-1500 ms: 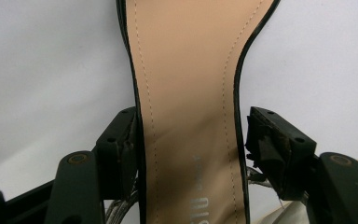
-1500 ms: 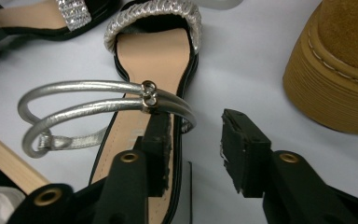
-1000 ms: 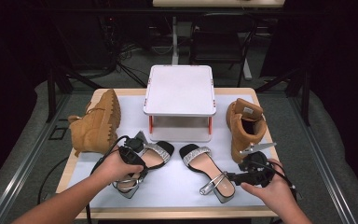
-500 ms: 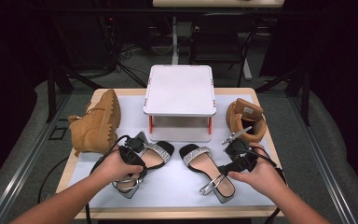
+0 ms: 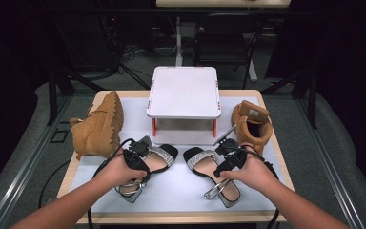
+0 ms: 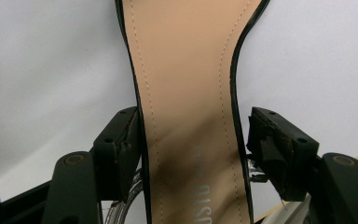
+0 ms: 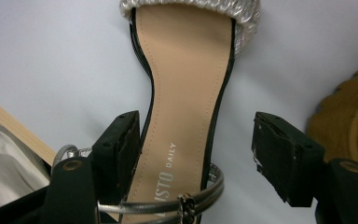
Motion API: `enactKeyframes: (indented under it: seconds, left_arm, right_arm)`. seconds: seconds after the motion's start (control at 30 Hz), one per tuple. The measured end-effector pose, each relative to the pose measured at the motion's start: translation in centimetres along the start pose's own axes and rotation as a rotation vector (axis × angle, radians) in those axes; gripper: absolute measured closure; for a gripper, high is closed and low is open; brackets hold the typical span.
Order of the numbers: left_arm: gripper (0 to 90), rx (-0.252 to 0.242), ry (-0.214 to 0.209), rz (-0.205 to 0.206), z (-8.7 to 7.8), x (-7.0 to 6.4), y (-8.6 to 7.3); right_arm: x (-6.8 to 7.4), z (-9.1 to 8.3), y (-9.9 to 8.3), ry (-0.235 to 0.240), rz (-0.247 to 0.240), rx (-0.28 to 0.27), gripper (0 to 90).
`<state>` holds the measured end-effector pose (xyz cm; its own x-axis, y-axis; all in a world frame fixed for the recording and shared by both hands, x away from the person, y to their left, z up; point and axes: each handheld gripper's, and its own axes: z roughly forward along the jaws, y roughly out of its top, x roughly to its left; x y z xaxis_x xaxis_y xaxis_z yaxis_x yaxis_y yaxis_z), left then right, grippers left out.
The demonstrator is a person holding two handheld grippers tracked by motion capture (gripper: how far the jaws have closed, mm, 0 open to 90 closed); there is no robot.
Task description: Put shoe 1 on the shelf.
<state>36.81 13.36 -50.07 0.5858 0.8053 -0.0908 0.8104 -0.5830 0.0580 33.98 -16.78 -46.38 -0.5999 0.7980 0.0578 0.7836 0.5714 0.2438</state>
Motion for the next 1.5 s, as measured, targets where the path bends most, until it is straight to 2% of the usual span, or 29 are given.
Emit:
enactKeyframes:
  seconds: [0.1,0.27,0.33,0.47,0.6,0.73,0.87,0.93,0.97,1.03,1.1,1.13,1.2,1.3,1.43,1.47,1.5]
  left_arm:
    - [35.2,0.002,0.005,0.007,0.0,-0.1,0.0]
    - [35.2,0.003,0.005,0.009,0.1,-0.1,0.0]
    - [35.2,0.002,0.015,0.014,0.1,-0.2,0.0]
    - [35.1,0.004,0.025,0.022,0.2,-0.3,0.1]
    - [35.0,0.009,0.034,0.027,0.3,-0.4,0.2]
    - [35.1,0.016,0.040,0.030,0.5,-0.5,0.3]
    - [35.0,0.019,0.064,0.038,0.6,-0.7,0.3]
    - [34.9,0.020,0.066,0.038,0.7,-0.8,0.3]
    - [34.9,0.020,0.066,0.037,0.7,-0.8,0.3]
    - [35.2,0.018,0.066,0.036,0.7,-0.7,0.3]
    - [35.9,0.018,0.074,0.038,0.7,-0.8,0.3]
    - [36.1,0.020,0.076,0.038,0.8,-0.8,0.3]
    - [37.8,0.022,0.083,0.038,0.8,-0.8,0.4]
    - [38.0,0.026,0.089,0.038,0.9,-0.9,0.5]
    - [38.4,0.028,0.106,0.036,1.1,-1.0,0.5]
    - [38.5,0.029,0.109,0.037,1.1,-1.1,0.5]
    - [38.7,0.030,0.109,0.035,1.2,-1.1,0.5]
  right_arm:
    - [0.2,0.7,0.4,-0.009,0.001,0.044,31.9]
    - [0.5,1.6,0.8,-0.021,0.002,0.080,31.9]
    - [0.5,2.2,1.0,-0.028,0.020,0.103,31.9]
    - [0.6,2.7,1.1,-0.031,0.030,0.124,32.8]
    - [0.7,3.1,1.3,-0.034,0.018,0.148,33.2]
    - [0.5,3.3,1.4,-0.015,0.053,0.154,32.8]
    - [0.6,3.7,1.4,-0.011,0.056,0.168,32.7]
    - [0.7,3.7,1.6,-0.024,0.030,0.223,32.7]
    - [0.9,4.0,1.5,-0.025,0.050,0.204,32.8]
    - [0.9,4.3,1.5,-0.030,0.052,0.219,34.2]
    - [0.5,4.5,1.5,0.007,0.067,0.239,37.6]
    - [0.5,4.8,1.3,0.005,0.081,0.240,38.6]
    - [0.6,5.1,1.1,0.014,0.114,0.213,39.6]
    - [0.6,5.0,1.2,0.006,0.097,0.231,39.8]
    - [0.6,5.0,1.2,0.006,0.124,0.232,40.5]
    - [0.7,5.2,1.1,0.006,0.141,0.211,40.6]
    - [0.7,5.1,1.1,0.001,0.134,0.220,40.7]
